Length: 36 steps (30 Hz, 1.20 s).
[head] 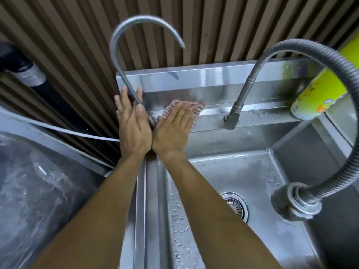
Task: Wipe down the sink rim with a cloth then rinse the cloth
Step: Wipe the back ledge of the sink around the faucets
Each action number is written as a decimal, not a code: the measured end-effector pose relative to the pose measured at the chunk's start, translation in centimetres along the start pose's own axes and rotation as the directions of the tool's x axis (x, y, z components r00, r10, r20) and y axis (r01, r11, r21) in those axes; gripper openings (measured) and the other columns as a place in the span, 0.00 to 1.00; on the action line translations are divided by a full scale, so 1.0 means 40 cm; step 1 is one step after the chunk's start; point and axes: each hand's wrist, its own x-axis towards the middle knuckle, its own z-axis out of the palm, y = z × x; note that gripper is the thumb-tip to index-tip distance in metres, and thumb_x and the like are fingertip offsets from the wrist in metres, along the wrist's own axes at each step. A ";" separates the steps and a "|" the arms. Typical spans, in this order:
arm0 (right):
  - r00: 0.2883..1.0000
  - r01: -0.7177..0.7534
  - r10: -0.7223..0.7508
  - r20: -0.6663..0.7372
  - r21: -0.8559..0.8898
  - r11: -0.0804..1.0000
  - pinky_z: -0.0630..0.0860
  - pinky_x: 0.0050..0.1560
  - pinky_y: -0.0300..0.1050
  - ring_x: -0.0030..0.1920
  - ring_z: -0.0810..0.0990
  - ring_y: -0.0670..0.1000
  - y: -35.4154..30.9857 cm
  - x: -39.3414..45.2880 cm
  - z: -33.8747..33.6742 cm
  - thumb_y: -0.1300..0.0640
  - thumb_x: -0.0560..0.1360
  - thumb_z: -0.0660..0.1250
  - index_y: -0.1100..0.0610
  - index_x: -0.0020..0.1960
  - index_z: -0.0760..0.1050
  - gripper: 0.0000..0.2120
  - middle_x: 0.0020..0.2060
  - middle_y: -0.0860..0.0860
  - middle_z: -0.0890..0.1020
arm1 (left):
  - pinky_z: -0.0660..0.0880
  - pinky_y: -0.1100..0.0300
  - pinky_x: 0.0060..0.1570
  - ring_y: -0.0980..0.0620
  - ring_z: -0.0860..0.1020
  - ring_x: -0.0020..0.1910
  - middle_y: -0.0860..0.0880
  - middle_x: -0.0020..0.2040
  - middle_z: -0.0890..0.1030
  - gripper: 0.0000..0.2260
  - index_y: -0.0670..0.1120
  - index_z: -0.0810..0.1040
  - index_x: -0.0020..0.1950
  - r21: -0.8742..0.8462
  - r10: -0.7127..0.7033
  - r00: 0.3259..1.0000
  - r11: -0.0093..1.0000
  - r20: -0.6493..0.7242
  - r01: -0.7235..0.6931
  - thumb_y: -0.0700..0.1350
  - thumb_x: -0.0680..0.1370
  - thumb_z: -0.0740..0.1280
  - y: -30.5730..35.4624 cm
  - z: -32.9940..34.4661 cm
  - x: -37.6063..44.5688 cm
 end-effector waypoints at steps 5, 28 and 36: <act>0.943 0.284 -0.308 -0.123 -0.181 0.942 0.53 0.82 0.57 0.81 0.60 0.61 0.235 0.034 -0.042 0.45 0.83 0.43 0.61 0.81 0.61 0.32 0.80 0.60 0.63 | 0.46 0.46 0.81 0.45 0.39 0.82 0.46 0.84 0.42 0.24 0.54 0.55 0.83 0.066 0.013 0.998 0.998 0.069 -0.017 0.52 0.86 0.50 0.007 0.007 -0.009; 0.919 0.282 -0.292 -0.265 -0.074 0.956 0.64 0.76 0.57 0.73 0.73 0.62 0.281 0.013 -0.040 0.51 0.80 0.52 0.58 0.72 0.76 0.26 0.71 0.55 0.78 | 0.73 0.45 0.66 0.40 0.71 0.72 0.46 0.79 0.66 0.37 0.49 0.45 0.83 0.204 -0.152 0.974 0.972 0.168 0.117 0.46 0.80 0.64 0.026 -0.027 -0.158; 0.833 0.537 -0.538 -0.131 -0.046 0.842 0.59 0.80 0.58 0.76 0.69 0.62 0.163 -0.001 0.008 0.48 0.82 0.49 0.56 0.76 0.73 0.28 0.74 0.54 0.75 | 0.59 0.42 0.76 0.36 0.62 0.77 0.40 0.77 0.68 0.26 0.41 0.64 0.78 0.473 -0.083 0.970 0.880 0.230 -0.037 0.44 0.81 0.63 0.036 -0.024 -0.185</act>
